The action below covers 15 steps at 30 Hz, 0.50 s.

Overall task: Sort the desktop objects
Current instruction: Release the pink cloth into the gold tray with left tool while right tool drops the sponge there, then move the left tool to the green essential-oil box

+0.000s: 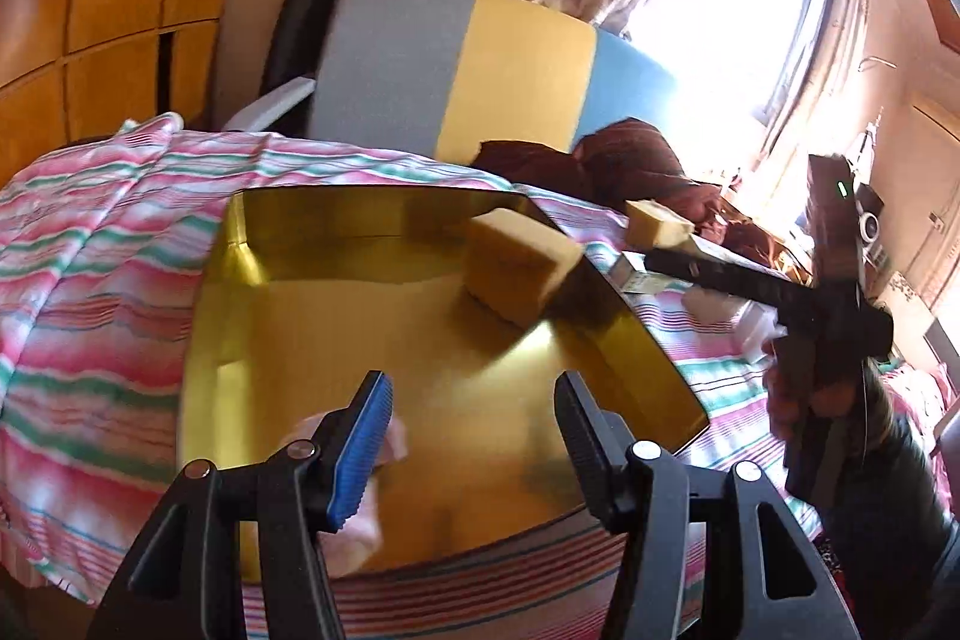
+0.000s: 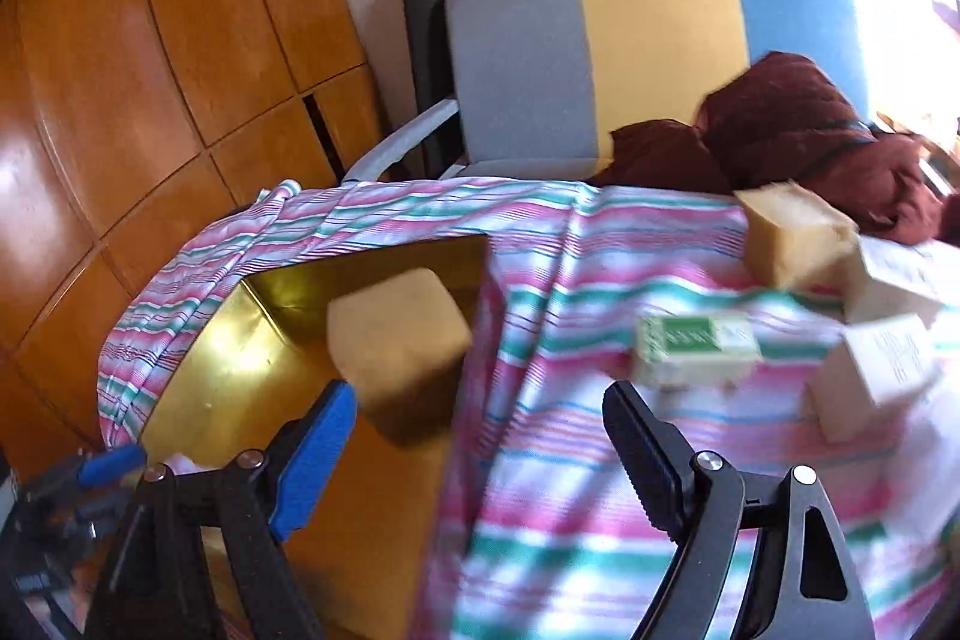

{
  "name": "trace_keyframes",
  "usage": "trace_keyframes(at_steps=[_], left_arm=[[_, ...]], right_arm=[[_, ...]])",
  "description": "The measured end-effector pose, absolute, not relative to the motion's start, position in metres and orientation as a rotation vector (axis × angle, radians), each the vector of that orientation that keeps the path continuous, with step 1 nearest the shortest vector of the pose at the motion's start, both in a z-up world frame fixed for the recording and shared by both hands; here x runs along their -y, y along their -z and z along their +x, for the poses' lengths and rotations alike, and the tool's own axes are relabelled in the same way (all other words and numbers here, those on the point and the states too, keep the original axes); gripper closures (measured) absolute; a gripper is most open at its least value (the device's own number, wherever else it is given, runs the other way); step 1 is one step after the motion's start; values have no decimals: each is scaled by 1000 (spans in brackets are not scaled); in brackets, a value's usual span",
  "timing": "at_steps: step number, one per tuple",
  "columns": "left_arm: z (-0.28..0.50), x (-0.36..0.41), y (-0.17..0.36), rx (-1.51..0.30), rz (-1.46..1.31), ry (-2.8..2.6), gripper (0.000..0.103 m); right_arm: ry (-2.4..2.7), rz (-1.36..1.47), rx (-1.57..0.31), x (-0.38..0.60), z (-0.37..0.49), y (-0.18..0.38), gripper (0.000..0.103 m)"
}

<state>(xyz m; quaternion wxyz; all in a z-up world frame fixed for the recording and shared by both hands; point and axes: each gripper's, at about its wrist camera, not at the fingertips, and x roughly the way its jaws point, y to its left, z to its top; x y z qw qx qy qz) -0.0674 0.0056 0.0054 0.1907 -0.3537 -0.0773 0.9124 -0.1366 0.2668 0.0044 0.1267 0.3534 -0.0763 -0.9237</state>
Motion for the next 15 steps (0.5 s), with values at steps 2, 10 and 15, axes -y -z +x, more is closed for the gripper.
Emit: trace_keyframes(at_steps=[2,10,15], left_arm=[[-75,-21,-10,201,-1007,-2534,46],[-87,-102,-22,67,-1006,-2437,45],[-101,-163,-22,-101,-1015,-2366,45]], right_arm=[[2707,1032,253,-287,-120,2,18],[2827,1042,326,-361,-62,25,16],[2919,999,289,-387,-40,33,13]])
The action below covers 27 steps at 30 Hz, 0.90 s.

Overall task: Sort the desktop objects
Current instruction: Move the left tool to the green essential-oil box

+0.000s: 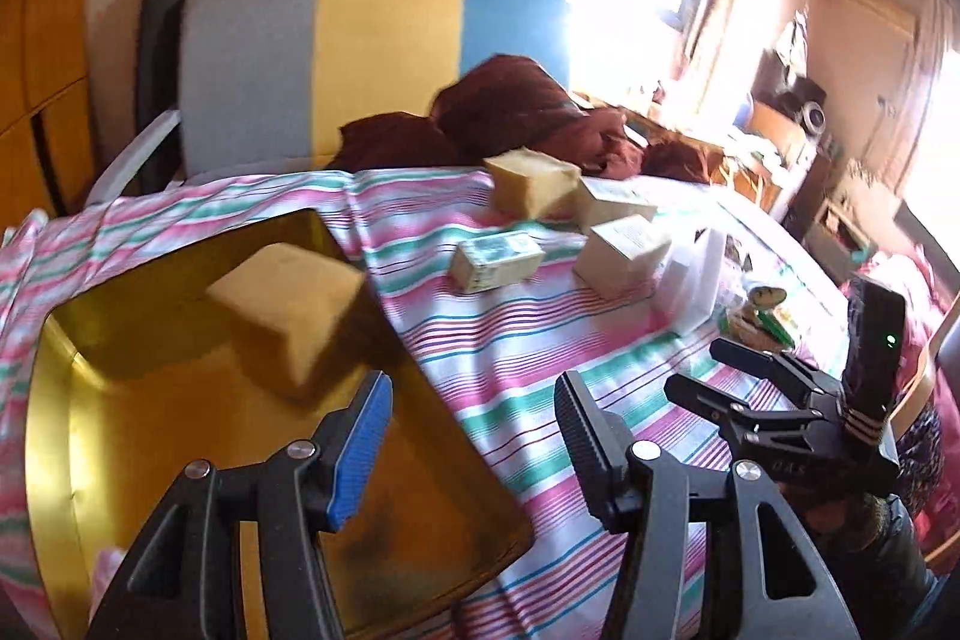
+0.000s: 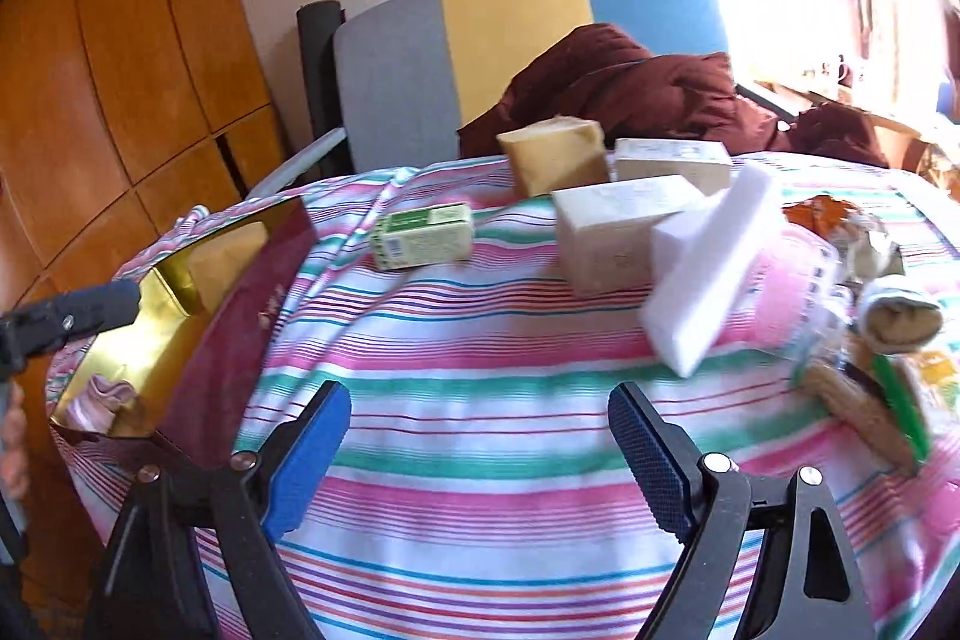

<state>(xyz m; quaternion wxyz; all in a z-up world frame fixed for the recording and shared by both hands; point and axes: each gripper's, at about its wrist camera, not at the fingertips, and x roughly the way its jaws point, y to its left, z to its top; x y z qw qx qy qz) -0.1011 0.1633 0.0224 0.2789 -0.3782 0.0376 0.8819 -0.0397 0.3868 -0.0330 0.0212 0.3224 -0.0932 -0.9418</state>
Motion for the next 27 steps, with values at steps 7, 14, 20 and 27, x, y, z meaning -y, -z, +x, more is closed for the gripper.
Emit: trace_keyframes(at_steps=[7,14,20,27], left_arm=[[-126,-227,-14,-382,-1036,-2285,45],[-163,-255,-4,-537,-1096,-2168,45],[-196,-272,7,-628,-1140,-2110,44],[-219,-292,21,-798,-1115,-2086,44]], right_arm=[[2939,974,380,-415,-33,48,12],[2863,973,571,-434,-36,61,7],[2773,947,710,-447,-38,70,0],[2754,942,729,-446,-39,71,0]])
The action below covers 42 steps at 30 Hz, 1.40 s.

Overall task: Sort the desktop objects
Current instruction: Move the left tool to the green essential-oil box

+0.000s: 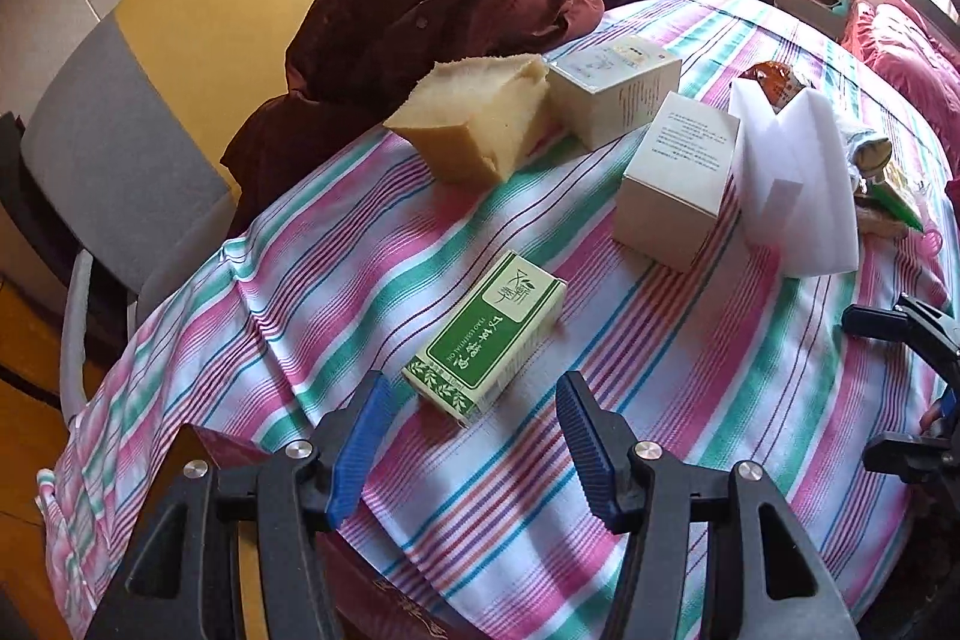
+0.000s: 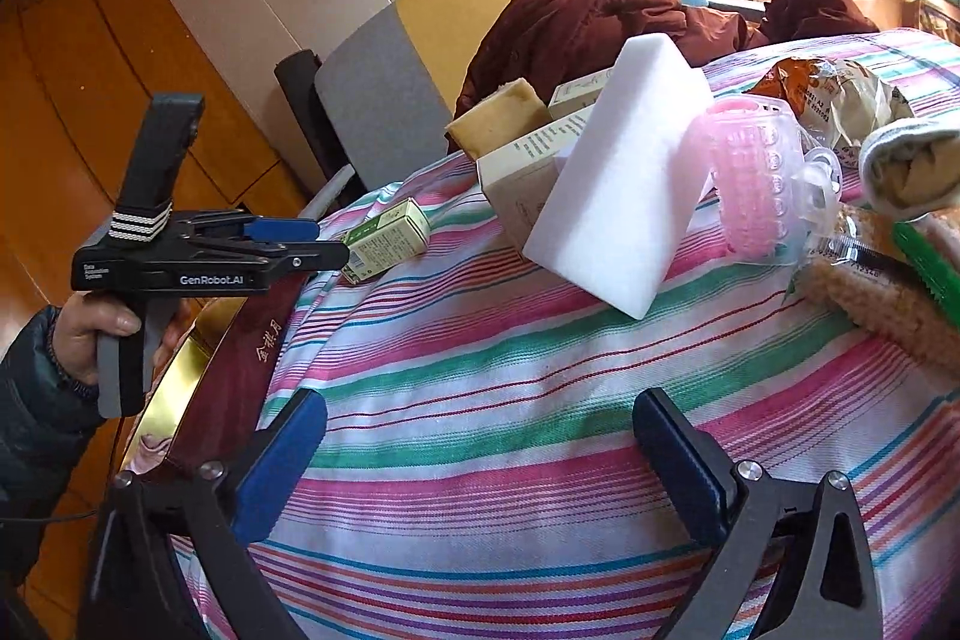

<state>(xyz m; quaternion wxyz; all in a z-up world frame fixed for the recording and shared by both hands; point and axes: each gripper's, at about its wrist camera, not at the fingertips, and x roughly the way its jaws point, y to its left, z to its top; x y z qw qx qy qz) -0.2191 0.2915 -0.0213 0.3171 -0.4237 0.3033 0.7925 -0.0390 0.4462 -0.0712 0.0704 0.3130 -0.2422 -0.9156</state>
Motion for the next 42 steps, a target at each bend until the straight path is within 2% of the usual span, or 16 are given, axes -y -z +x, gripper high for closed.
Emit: trace_keyframes(at_steps=[12,24,39,42], left_arm=[[-237,-313,37,-936,-1093,-1965,44],[-244,-318,48,-883,-1133,-1918,45],[-245,-317,48,-771,-1203,-1907,60],[-245,-315,48,-752,-1224,-1936,67]], right_arm=[[2732,937,747,-448,-43,72,0],[2731,944,745,-449,-44,72,0],[2733,955,741,-449,-46,71,0],[2734,960,735,-449,-46,72,0]])
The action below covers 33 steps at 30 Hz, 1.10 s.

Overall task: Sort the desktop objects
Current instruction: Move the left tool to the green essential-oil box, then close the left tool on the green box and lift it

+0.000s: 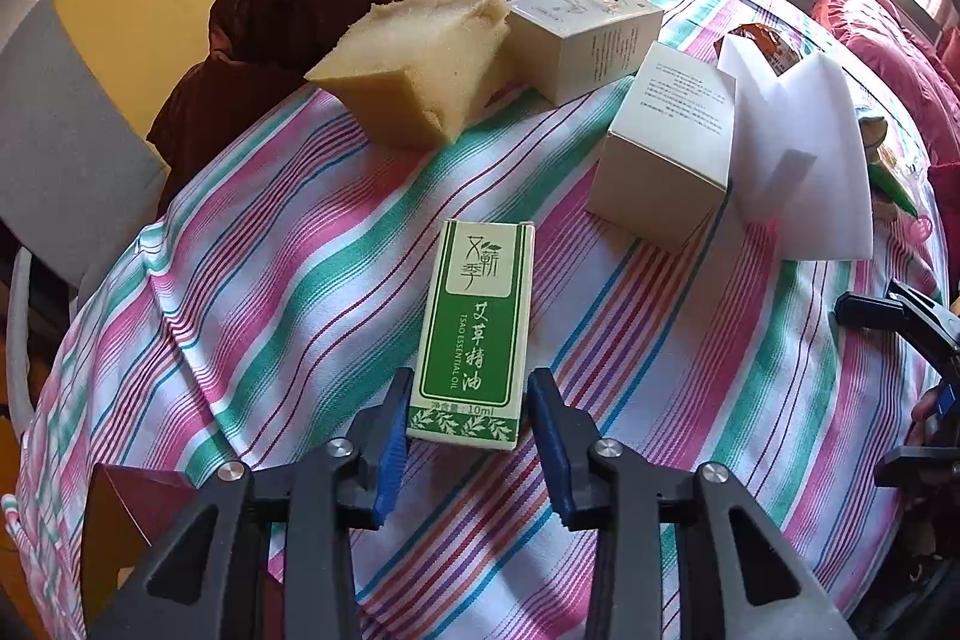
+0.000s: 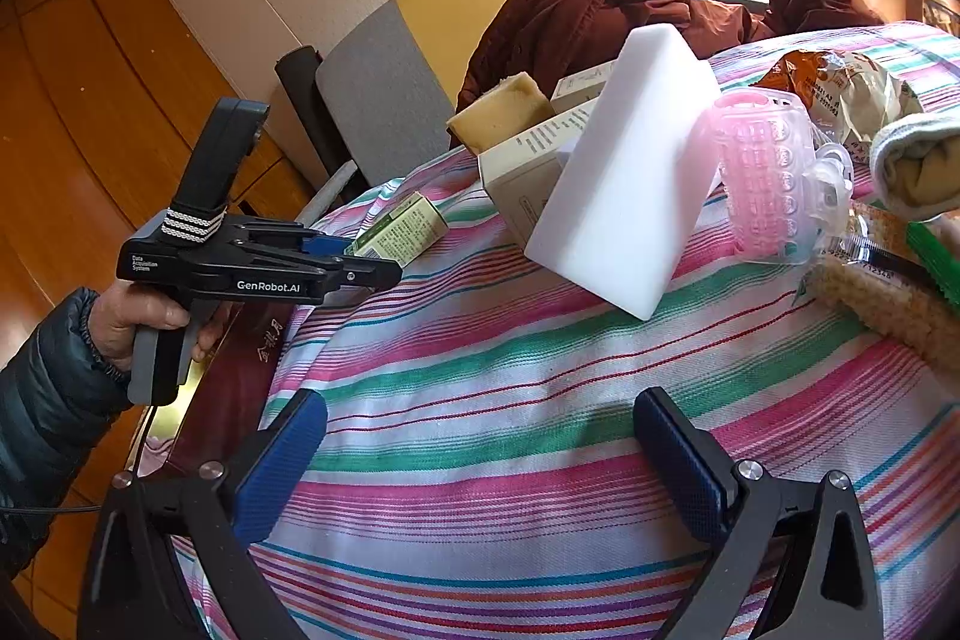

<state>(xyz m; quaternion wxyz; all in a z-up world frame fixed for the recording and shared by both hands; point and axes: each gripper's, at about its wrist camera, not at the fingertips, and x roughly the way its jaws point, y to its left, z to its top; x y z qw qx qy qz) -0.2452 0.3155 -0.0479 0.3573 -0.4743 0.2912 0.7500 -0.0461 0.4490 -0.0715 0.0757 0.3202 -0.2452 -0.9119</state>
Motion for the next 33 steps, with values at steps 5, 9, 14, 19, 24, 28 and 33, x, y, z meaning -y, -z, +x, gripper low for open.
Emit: trace_keyframes(at_steps=[5,9,14,19,24,28,33], left_arm=[[-232,-312,41,-718,-1217,-1994,72],[-207,-308,26,-665,-1168,-2057,72],[-166,-293,12,-557,-1100,-2142,72],[-108,-273,15,-476,-1044,-2192,72],[-65,-253,27,-412,-1004,-2214,72],[-44,-241,37,-386,-978,-2212,72],[-26,-231,51,-393,-940,-2208,72]], right_arm=[[2738,970,726,-448,-48,72,0],[2738,971,724,-449,-48,72,0],[2743,988,707,-448,-49,73,0],[2755,1019,668,-444,-51,73,0],[2747,1004,682,-446,-49,73,0],[2719,1000,730,-455,-46,68,1],[2785,935,549,-446,-43,23,3]])
